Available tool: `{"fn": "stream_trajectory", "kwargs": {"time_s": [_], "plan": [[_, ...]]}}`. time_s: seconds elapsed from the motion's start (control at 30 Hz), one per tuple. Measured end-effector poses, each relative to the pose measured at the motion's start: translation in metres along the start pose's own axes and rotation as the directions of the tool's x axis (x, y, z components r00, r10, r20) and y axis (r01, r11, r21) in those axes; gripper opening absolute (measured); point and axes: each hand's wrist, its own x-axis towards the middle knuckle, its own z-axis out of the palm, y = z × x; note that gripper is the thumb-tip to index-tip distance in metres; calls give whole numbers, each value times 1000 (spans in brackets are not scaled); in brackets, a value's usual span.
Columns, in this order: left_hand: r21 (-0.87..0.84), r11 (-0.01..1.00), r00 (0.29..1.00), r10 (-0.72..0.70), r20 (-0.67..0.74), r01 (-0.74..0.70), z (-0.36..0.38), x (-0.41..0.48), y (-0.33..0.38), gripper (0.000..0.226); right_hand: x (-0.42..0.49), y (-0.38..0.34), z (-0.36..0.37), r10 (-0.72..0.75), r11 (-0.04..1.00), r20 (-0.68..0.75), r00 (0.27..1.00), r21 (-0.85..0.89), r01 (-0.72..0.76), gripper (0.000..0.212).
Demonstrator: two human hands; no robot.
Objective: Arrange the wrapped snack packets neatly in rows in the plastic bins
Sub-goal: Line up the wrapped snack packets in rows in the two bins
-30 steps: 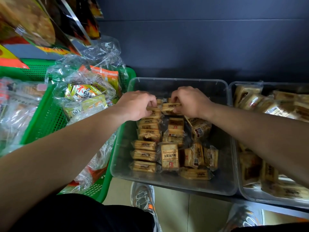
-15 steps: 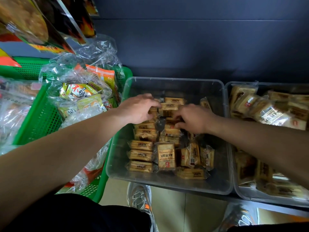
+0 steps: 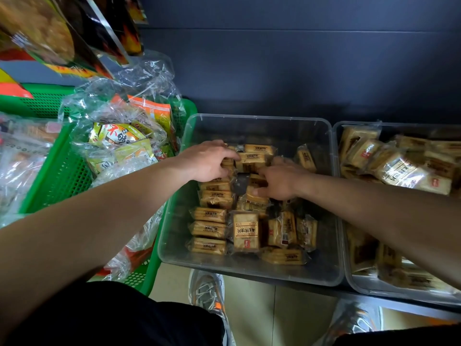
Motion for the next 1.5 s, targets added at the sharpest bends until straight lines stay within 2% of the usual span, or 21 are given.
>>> {"fn": "stream_trajectory", "kwargs": {"time_s": [0.3,0.47,0.53,0.6,0.7,0.8,0.87,1.03,1.13,1.2,1.27,1.37,1.43,1.5], "plan": [[8,1000,1000,-7,19,7,0,-4,1,53,-14,14,8,-108,962,-27,994,247,111,63],[12,1000,1000,-8,26,8,0,-5,1,55,-14,20,-3,-168,874,-191,967,424,236,48],[9,1000,1000,-15,19,15,1,-4,1,54,-11,17,-7,-155,844,-273,949,462,271,49],[-10,1000,1000,-27,3,27,1,-3,1,53,-9,11,-7,-130,847,-359,924,444,292,53],[-29,999,999,-36,-19,35,2,-2,1,51,-5,2,-5,-126,912,-434,892,303,276,55],[-20,999,999,-36,-36,35,3,-2,1,51,3,-5,-1,-227,950,-454,861,93,299,45],[-15,999,998,-37,-42,37,3,-2,1,50,6,-7,1,-238,961,-438,867,24,276,47],[-26,999,999,-29,-38,28,3,0,-1,51,1,1,6,-189,963,-355,916,113,243,67],[-37,999,999,-33,-34,32,3,1,-1,51,-4,4,4,-152,950,-371,916,200,239,56],[-33,999,999,-31,-33,30,4,1,-1,52,-6,4,-1,-150,935,-429,891,230,269,47],[-24,999,999,-31,-31,30,3,1,-1,52,-5,3,-5,-178,923,-473,863,225,313,42],[-28,999,999,-30,-25,29,2,0,-1,50,-5,1,-6,-205,926,-436,876,203,318,49],[-26,999,999,-33,-17,32,1,-2,-1,50,-4,-2,-4,-221,950,-411,885,113,290,59],[-26,999,999,-35,-15,34,1,-3,-1,51,-3,-3,-4,-213,966,-413,885,47,255,58]]}}
